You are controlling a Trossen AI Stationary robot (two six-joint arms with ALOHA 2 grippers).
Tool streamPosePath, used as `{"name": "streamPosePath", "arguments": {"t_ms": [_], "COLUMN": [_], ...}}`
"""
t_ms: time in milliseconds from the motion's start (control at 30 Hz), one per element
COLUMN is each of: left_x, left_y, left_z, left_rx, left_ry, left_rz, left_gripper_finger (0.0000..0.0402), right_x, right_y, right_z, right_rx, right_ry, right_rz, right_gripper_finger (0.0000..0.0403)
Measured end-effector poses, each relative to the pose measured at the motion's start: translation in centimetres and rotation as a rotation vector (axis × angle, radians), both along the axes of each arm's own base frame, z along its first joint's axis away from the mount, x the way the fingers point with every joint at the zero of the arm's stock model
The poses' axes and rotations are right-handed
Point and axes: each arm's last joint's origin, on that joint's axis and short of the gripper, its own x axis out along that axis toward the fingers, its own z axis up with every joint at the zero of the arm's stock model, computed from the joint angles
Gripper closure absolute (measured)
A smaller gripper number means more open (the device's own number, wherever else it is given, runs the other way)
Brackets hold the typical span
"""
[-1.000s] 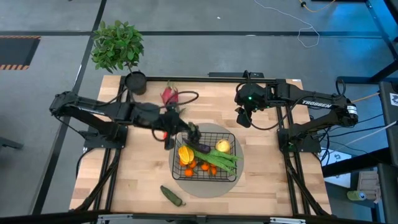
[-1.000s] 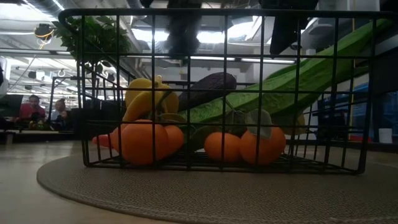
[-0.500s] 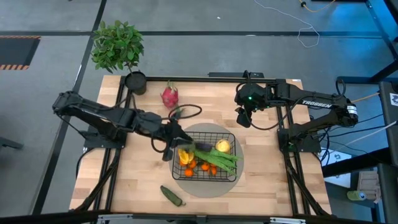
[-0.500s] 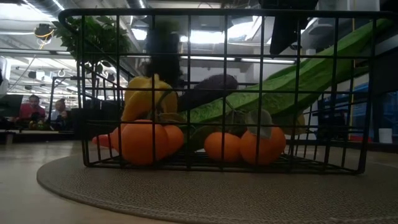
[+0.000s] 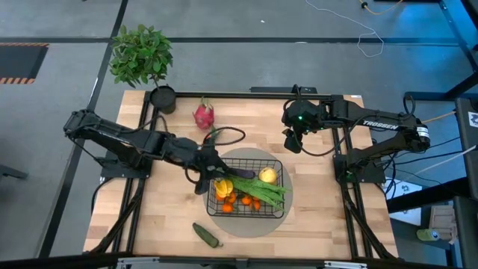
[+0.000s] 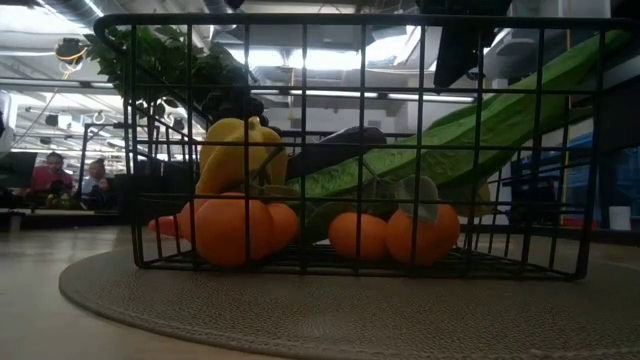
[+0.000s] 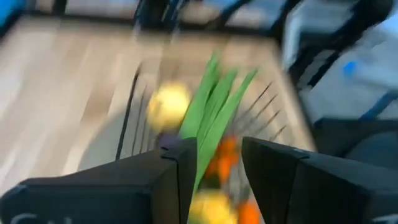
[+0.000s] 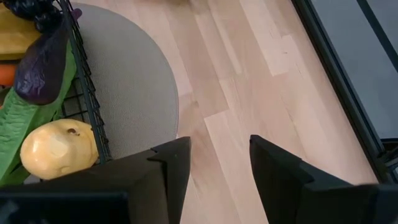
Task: Build produce basket
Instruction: Adjust the grapes
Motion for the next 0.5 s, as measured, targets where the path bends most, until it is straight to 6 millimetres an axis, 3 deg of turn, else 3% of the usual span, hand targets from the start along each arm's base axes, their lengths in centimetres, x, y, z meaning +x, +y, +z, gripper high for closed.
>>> {"name": "streamPosePath", "arguments": {"t_ms": [233,500], "left_x": [-1.4,-1.3], "left_y": [1.2,1.1], "left_z": [-2.5,-4.5], "left_rx": [0.052,0.029], "left_ry": [0.240,0.410], "left_rz": [0.364,0.379], "left_gripper_finger": [0.0287,0.0287], "right_x": [0.0,0.0], "right_y": [0.0,0.0], "right_z": [0.0,0.0], "right_rx": [0.000,0.001], "right_ry": [0.000,0.000], "right_rz": [0.000,-0.002], "right_gripper_finger": [0.0248,0.0248]}}
